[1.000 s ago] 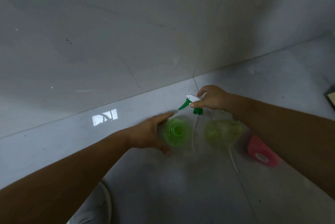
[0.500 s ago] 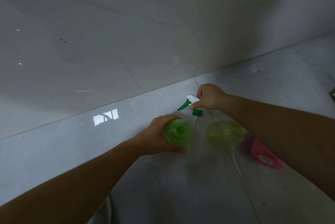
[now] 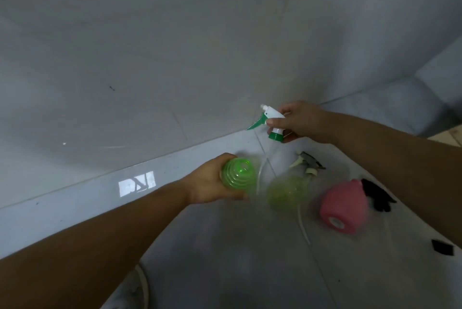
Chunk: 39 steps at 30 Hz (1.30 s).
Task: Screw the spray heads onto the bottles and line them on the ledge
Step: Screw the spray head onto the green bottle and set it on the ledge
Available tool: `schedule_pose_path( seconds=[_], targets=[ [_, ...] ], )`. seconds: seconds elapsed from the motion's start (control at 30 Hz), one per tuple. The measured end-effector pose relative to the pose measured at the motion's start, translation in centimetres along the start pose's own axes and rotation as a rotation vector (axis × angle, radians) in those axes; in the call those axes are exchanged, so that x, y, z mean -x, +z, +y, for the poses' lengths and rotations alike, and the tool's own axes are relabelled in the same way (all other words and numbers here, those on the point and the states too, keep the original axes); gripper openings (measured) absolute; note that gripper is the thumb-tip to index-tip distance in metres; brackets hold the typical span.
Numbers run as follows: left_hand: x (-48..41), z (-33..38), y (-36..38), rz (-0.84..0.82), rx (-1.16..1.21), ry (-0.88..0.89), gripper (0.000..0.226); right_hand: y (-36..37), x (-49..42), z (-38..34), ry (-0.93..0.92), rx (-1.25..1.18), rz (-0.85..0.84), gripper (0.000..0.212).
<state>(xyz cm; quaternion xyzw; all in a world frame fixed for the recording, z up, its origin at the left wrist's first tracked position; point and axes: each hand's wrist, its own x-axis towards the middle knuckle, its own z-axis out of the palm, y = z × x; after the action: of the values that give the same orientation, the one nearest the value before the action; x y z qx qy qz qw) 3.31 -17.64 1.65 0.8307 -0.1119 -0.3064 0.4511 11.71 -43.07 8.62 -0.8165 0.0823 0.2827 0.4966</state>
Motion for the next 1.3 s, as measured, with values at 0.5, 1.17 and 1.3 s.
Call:
schedule_pose_path(
  seconds=[0.5, 1.17, 1.3],
  targets=[
    [9.5, 18.1, -6.0, -0.064, -0.205, 0.107, 0.062, -8.0, 25.1, -15.6, -0.54, -0.198, 0.474, 0.032],
    [19.2, 28.0, -4.3, -0.07, 0.077, 0.177, 0.07, -2.3, 33.4, -14.7, -0.623, -0.108, 0.355, 0.022],
    [19.0, 28.1, -4.0, -0.086, 0.049, 0.182, 0.069, -2.8, 33.4, -13.7, -0.593, -0.075, 0.253, 0.032]
  ],
)
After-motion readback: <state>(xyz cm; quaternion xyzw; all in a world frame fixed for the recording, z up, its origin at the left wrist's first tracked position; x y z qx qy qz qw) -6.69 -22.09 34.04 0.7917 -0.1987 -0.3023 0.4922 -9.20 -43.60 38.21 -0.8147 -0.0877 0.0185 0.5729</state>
